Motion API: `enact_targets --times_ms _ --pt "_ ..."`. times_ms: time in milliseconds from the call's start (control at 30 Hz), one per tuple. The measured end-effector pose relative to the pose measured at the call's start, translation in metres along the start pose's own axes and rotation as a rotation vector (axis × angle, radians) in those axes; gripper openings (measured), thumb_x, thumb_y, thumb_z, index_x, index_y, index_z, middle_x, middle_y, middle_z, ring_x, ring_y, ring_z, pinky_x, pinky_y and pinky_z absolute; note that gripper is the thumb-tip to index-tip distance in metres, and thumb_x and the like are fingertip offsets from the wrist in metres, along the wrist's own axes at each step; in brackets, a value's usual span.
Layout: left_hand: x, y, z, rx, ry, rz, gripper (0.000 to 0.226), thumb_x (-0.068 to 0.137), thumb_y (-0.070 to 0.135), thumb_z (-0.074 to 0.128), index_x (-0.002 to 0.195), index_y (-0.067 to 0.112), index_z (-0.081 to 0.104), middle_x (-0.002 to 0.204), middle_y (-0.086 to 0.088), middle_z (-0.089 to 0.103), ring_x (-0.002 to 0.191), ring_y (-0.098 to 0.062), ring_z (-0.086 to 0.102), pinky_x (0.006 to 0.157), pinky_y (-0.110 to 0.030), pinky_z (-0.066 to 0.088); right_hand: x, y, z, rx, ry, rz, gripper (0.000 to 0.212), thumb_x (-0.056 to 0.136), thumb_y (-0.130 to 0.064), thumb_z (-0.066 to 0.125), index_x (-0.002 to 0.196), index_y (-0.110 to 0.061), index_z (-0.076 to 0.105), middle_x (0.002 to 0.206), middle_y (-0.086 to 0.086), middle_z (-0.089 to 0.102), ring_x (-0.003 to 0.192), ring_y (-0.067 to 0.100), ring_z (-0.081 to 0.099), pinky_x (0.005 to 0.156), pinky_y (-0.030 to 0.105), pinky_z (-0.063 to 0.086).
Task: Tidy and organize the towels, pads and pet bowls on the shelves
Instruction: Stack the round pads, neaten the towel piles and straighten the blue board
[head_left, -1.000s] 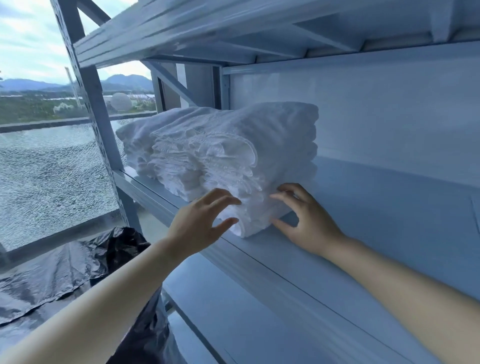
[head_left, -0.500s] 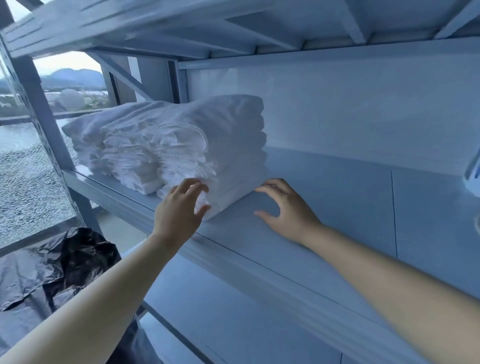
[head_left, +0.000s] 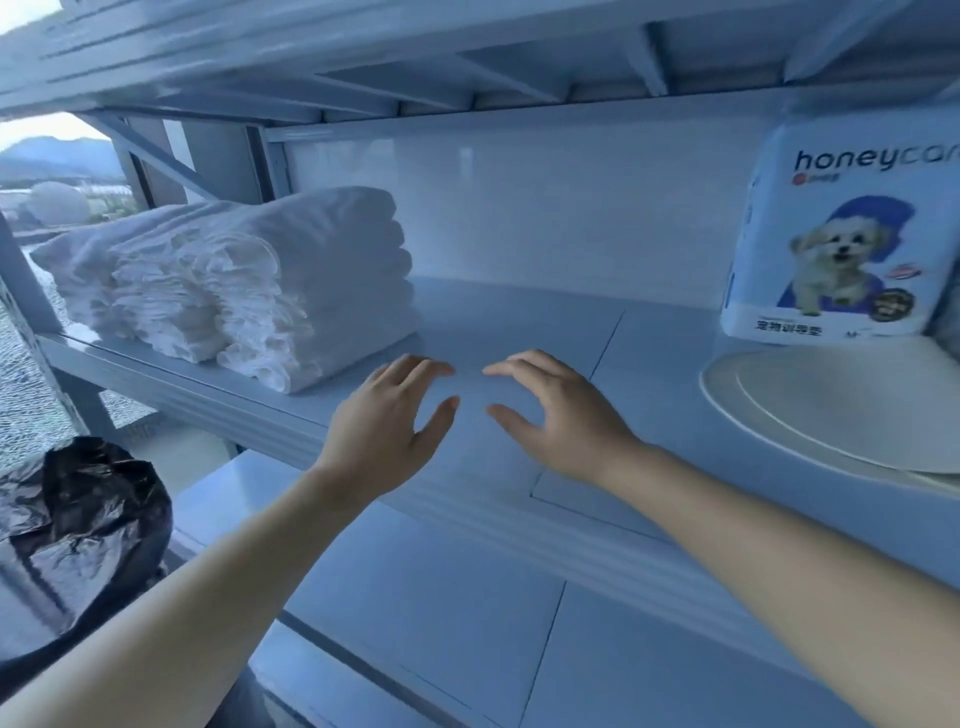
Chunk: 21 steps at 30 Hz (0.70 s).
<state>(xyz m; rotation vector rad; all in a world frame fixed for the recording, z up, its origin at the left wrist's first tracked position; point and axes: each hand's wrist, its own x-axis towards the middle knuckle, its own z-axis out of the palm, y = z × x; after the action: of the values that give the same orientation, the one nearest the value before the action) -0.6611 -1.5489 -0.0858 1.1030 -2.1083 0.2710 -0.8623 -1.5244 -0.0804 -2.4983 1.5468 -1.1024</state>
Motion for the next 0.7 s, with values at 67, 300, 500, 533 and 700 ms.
enact_targets --times_ms 67,300,500,533,700 --pt "-0.010 0.036 -0.001 -0.050 -0.016 -0.001 0.044 0.087 0.050 0.031 0.113 0.027 0.057 0.111 0.013 0.059 0.095 -0.013 0.058 0.062 -0.022 0.037 -0.033 0.000 -0.024 0.014 0.044 0.015 0.028 0.090 -0.032 0.055 0.117 -0.023 0.057 0.118 -0.010 0.054 0.110 0.010 0.050 0.091 0.027 0.042" --pt "-0.039 0.154 -0.013 -0.179 0.011 0.114 0.035 0.089 0.046 0.035 0.107 0.027 0.059 0.105 0.017 0.059 0.074 0.004 0.039 0.054 -0.011 0.030 -0.142 -0.007 -0.103 -0.051 0.152 0.076 0.026 0.090 -0.037 0.048 0.108 -0.021 0.059 0.107 -0.012 0.057 0.102 0.008 0.052 0.085 0.031 0.047" --pt "-0.057 0.227 -0.019 -0.288 -0.021 0.226 0.037 0.089 0.048 0.035 0.107 0.027 0.059 0.106 0.016 0.060 0.070 -0.002 0.040 0.054 -0.012 0.031 -0.217 -0.026 -0.156 -0.124 0.255 0.171 0.026 0.090 -0.037 0.049 0.109 -0.021 0.059 0.102 -0.017 0.055 0.098 -0.001 0.050 0.082 0.026 0.046" --pt "-0.061 0.236 -0.021 -0.295 -0.025 0.249 0.037 0.088 0.048 0.035 0.107 0.027 0.060 0.105 0.016 0.060 0.066 -0.003 0.037 0.053 -0.012 0.030 -0.229 -0.029 -0.163 -0.140 0.273 0.189 0.026 0.090 -0.037 0.049 0.109 -0.022 0.059 0.103 -0.015 0.056 0.098 0.000 0.050 0.082 0.027 0.047" --pt "-0.084 0.262 -0.036 -0.355 -0.057 0.326 0.037 0.088 0.048 0.035 0.103 0.027 0.061 0.103 0.015 0.061 0.064 -0.002 0.037 0.052 -0.010 0.027 -0.277 -0.058 -0.182 -0.245 0.346 0.245 0.023 0.089 -0.035 0.052 0.106 -0.021 0.060 0.100 -0.014 0.059 0.091 -0.006 0.047 0.079 0.029 0.049"
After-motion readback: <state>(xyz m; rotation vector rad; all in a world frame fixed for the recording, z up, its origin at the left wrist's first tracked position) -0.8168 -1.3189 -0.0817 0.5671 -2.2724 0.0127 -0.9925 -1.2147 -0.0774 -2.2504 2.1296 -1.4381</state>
